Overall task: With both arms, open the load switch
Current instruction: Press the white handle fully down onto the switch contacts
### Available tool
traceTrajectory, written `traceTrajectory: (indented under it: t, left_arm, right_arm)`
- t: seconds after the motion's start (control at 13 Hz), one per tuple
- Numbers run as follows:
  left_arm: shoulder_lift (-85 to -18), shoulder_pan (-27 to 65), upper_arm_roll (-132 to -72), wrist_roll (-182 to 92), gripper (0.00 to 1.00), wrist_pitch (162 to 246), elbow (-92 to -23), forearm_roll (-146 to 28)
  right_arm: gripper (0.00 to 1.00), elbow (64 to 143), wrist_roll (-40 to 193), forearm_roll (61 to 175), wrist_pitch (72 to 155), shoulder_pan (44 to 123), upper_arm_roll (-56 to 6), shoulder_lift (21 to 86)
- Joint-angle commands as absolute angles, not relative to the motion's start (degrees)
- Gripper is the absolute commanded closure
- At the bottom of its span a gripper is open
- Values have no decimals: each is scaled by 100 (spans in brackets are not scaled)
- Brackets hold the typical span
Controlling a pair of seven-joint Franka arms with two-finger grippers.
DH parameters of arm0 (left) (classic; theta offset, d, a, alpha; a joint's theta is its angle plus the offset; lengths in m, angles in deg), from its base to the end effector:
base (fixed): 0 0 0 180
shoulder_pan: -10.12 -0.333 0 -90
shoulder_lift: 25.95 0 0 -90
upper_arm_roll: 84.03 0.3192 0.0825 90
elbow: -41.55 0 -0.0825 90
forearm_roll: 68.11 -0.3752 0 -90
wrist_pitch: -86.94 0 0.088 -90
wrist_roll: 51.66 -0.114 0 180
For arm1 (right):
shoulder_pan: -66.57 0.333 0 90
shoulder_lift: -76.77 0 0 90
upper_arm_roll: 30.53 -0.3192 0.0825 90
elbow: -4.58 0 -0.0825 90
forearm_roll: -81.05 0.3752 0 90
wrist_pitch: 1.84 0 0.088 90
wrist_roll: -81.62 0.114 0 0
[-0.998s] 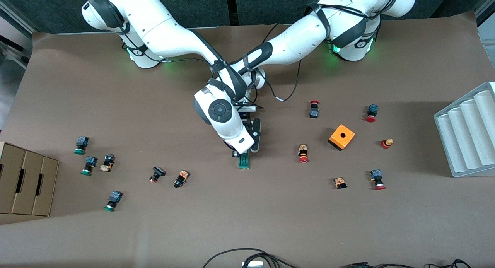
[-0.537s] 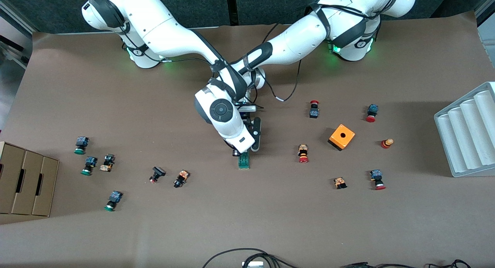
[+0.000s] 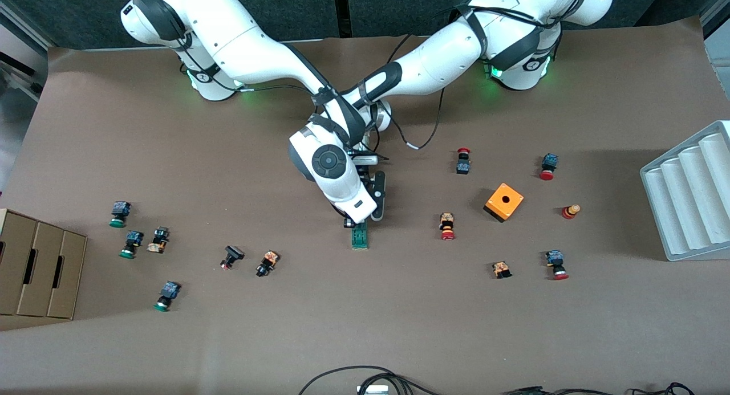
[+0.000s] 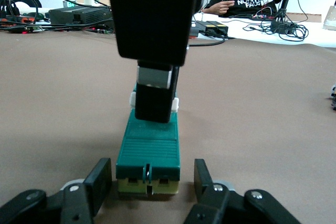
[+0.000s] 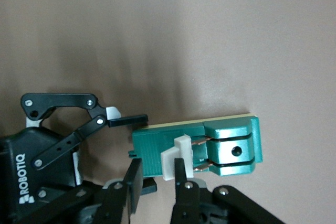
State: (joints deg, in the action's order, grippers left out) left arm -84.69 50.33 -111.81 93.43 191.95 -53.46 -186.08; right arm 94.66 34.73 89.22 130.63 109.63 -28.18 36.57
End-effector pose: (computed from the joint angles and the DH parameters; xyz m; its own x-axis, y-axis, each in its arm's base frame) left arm 0.3479 -0.5595 0.0700 0.3409 0.0675 0.9377 0.0348 -0.9976 0.0591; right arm 0.5264 0.4631 0.2338 0.1264 0.9884 0.0846 0.9918 -0.1243 -0.0300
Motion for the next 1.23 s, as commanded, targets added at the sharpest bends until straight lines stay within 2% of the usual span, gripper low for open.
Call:
traceTrajectory:
  t: [0.0,1.15]
  left_arm:
    - [-8536,5135,-11127,9319,29,19109,-5240,-18667]
    - [-8536,5135,-11127,9301,29,19109,-5240,-18667]
  right_arm:
    - [69,9537,3530,8984,13096,11043,-2781,3643]
    - [69,9537,3530,8975,13219,11060,-2781,3546]
